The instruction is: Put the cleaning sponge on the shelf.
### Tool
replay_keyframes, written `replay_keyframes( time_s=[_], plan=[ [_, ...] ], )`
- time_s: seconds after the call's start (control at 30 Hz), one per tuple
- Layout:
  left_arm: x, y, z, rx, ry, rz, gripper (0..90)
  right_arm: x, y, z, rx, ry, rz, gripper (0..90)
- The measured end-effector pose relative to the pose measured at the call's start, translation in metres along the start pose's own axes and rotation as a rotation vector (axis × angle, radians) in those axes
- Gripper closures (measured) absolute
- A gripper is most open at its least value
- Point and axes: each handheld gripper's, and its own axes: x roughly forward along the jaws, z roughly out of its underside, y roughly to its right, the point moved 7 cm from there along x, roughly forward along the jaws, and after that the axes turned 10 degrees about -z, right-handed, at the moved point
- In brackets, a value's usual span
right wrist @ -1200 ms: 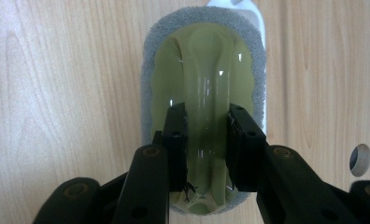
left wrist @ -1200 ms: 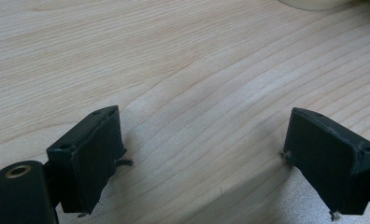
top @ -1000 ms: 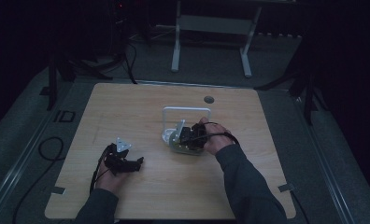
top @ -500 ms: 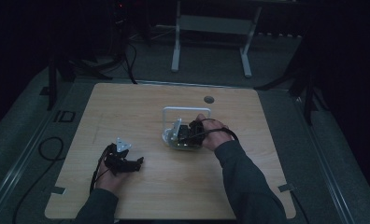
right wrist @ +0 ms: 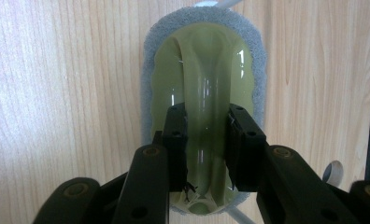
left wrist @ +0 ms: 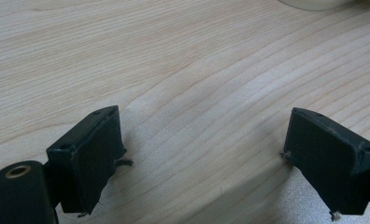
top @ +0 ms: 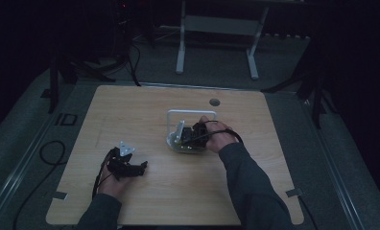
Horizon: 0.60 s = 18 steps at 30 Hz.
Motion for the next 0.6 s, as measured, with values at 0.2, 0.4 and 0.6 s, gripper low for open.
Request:
replay_keyframes(
  time_s=[0.2, 0.4, 0.6],
  plan=[
    [-0.0001, 0.0001, 0.0001, 0.0, 0.0, 0.0, 11.8, 0.0047, 0.0026, -0.0038, -0.011, -0.011, 0.0, 71.6],
    [-0.0001, 0.0001, 0.0001, 0.0, 0.0, 0.0, 11.7, 0.0061, 0.006, -0.0075, -0.019, -0.021, 0.013, 71.6],
    [-0.0002, 0.0001, 0.0001, 0.0, 0.0, 0.0, 11.8, 0.0099, 0.0075, -0.0077, -0.02, -0.037, 0.022, 71.6]
  ],
)
